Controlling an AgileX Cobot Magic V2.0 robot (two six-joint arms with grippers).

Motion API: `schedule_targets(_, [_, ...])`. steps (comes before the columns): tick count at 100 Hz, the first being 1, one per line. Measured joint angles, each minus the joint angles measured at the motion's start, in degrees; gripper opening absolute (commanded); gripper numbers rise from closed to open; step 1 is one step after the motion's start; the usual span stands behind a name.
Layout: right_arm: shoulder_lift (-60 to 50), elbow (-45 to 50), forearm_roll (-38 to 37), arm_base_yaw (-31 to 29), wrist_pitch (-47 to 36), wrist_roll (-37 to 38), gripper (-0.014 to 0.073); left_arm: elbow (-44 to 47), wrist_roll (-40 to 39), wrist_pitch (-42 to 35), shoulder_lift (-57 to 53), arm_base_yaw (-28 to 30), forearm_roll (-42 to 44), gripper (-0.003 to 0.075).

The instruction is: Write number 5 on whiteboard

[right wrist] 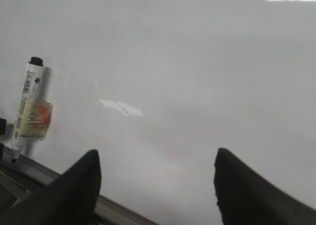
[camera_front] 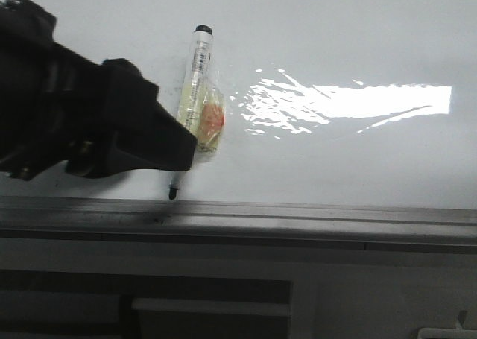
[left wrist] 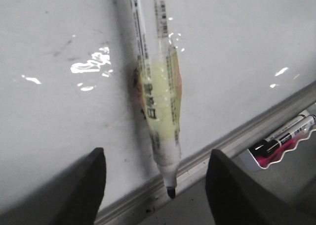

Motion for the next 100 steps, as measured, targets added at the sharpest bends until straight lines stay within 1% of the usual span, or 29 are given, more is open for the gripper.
schedule_targets(19, [0.0, -0.02, 0.0, 0.0, 0.0, 0.0, 0.044, -2.8, 0.0, -0.98, 4.79, -0.29, -0.64, 0.0399])
schedule_targets(26, [0.0, -0.02, 0.0, 0.0, 0.0, 0.0, 0.044, -3.33, 0.0, -0.59, 5.94, -0.52, -0.74, 0.0376])
schedule_targets(31, [0.0, -0.02, 0.0, 0.0, 0.0, 0.0, 0.044, -3.52, 0.0, -0.59, 6.66, -0.65, -0.98, 0.032])
schedule_targets(36, [0.0, -0.02, 0.0, 0.0, 0.0, 0.0, 0.044, -3.67, 0.0, -0.59, 7.06, -0.65, -1.7, 0.0225])
schedule_targets(39, [0.0, -0.02, 0.0, 0.0, 0.0, 0.0, 0.044, -3.77, 0.0, -0.59, 7.21, -0.65, -2.1, 0.014])
schedule_targets(40, [0.0, -0.02, 0.0, 0.0, 0.0, 0.0, 0.044, -3.76, 0.0, -0.59, 7.21, -0.65, -2.36, 0.0122])
schedule_targets(41, [0.0, -0.02, 0.0, 0.0, 0.0, 0.0, 0.044, -3.76, 0.0, -0.59, 7.31, -0.65, -2.37, 0.0085])
schedule_targets(43, [0.0, -0.02, 0.0, 0.0, 0.0, 0.0, 0.044, -3.76, 0.0, -0.48, 7.29, -0.65, -2.57, 0.0049])
schedule_targets(44, [0.0, -0.02, 0.0, 0.0, 0.0, 0.0, 0.044, -3.76, 0.0, -0.5, 7.29, -0.65, -2.63, 0.0013])
schedule_targets(46, [0.0, -0.02, 0.0, 0.0, 0.0, 0.0, 0.044, -3.8, 0.0, -0.37, 7.43, -0.65, -2.66, -0.0019])
schedule_targets(56, [0.0, -0.22, 0.0, 0.0, 0.09, 0.0, 0.044, -4.49, 0.0, 1.0, 7.43, -0.65, -1.48, -0.002])
schedule_targets(65, [0.11, -1.19, 0.0, 0.62, 0.09, -0.8, 0.044, -5.94, 0.09, 4.02, 7.04, -0.53, 4.15, -0.002])
schedule_targets(76, [0.64, -3.6, 0.0, 3.77, 0.84, -4.97, 0.044, -8.59, 0.36, 8.98, 4.83, -1.17, 16.47, -0.002])
schedule_targets(89, [3.7, -7.98, 1.24, 11.57, 4.71, -9.74, 0.044, -10.43, 0.72, 13.13, 2.36, -3.66, 32.94, -0.002])
schedule_targets(100, [6.58, -10.33, 1.95, 19.63, 7.77, -13.69, 0.044, -10.57, 1.1, 15.96, 1.38, -5.59, 43.14, -0.002])
